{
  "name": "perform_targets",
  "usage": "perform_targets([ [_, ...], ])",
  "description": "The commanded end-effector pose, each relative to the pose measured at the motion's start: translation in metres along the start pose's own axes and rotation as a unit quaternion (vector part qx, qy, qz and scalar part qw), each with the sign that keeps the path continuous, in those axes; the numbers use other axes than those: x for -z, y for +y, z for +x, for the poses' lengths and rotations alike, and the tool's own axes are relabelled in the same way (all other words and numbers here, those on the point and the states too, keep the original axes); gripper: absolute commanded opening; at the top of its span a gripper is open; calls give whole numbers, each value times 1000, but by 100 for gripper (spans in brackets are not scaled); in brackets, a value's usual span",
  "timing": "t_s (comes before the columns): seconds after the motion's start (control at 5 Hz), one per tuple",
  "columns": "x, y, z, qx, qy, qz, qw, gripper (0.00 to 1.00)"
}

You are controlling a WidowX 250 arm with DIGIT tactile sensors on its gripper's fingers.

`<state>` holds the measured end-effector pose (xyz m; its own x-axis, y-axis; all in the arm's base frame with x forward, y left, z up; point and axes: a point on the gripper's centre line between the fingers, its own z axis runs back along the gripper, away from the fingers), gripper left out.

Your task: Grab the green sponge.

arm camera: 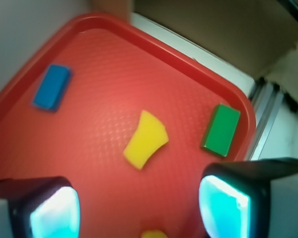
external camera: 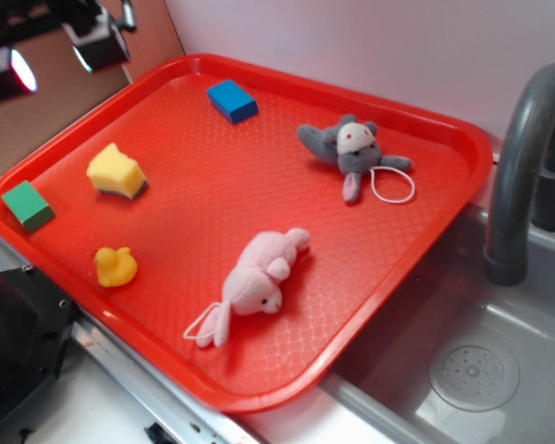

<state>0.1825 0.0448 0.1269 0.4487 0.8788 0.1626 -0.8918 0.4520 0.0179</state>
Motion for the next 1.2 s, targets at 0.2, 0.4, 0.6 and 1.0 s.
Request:
perform_targets([
  [0.2, 54, 1, 19, -106, 5, 6, 994, 100],
  [0.4, 63, 6, 23, -103, 11, 12, 995, 100],
  [0.6, 75, 12, 30, -86, 12, 29, 996, 100],
  [1.0, 97, 13, 35, -39, 15, 55, 998, 100],
])
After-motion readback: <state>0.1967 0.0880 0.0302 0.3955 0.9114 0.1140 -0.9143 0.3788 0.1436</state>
